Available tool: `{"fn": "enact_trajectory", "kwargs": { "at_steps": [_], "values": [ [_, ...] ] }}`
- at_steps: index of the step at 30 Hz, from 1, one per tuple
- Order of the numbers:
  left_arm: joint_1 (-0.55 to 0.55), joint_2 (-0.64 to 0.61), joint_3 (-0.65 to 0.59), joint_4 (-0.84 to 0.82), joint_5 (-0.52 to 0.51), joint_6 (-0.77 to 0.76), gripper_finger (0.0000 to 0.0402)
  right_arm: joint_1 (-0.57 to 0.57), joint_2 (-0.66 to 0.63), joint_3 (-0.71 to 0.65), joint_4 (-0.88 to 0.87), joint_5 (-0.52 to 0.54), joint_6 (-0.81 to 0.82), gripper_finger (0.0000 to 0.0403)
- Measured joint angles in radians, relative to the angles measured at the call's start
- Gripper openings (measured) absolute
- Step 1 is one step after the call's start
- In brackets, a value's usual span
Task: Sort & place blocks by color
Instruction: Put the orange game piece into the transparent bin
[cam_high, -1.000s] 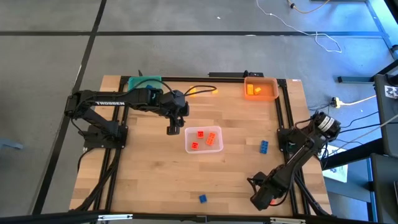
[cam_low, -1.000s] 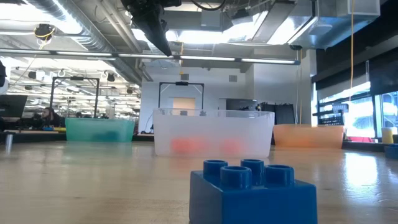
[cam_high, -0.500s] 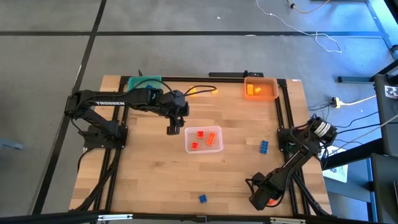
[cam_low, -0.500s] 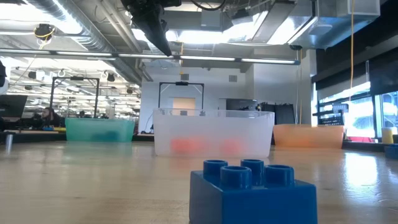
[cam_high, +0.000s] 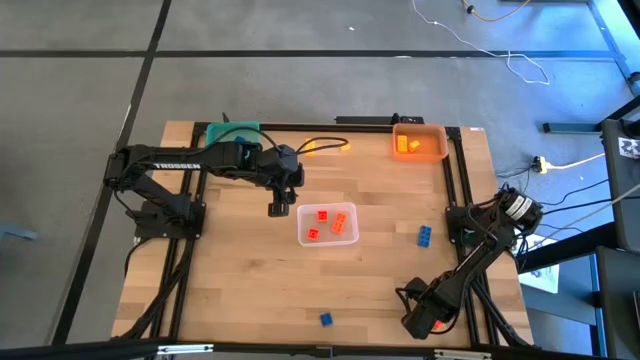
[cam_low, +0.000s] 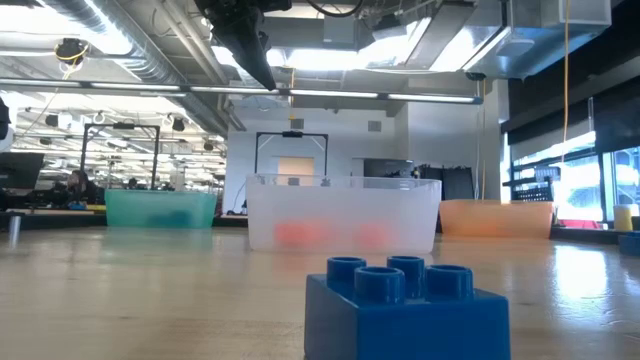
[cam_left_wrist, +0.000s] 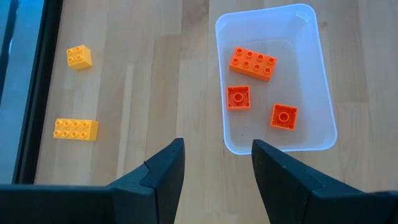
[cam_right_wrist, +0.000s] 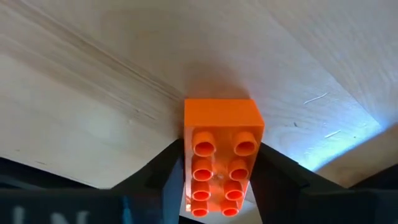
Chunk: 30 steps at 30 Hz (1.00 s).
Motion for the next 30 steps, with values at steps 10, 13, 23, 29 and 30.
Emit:
{"fn": "enact_trajectory", "kwargs": {
  "at_steps": [10, 13, 23, 29, 30],
  "values": [
    [0.000, 0.000, 0.000, 0.000, 0.000, 0.000, 0.0177, -0.075, -0.012, -0.001, -0.051, -0.016, -0.128, 0.0141],
    [0.000, 0.000, 0.000, 0.000, 0.000, 0.000, 0.0177, -0.127, -0.038, -0.006, -0.090, 0.019, -0.182, 0.0141],
    [0.000, 0.000, 0.000, -0.054, -0.001, 0.000, 0.0177, -0.392, -0.215, -0.004, -0.141, 0.132, -0.480, 0.0141],
    [0.000, 0.000, 0.000, -0.093, -0.005, -0.002, 0.0177, -0.589, -0.298, 0.005, -0.114, 0.161, -0.715, 0.0141],
    [0.000, 0.000, 0.000, -0.094, -0.006, -0.003, 0.0177, -0.622, -0.302, 0.016, -0.114, 0.164, -0.764, 0.0141]
  ]
}}
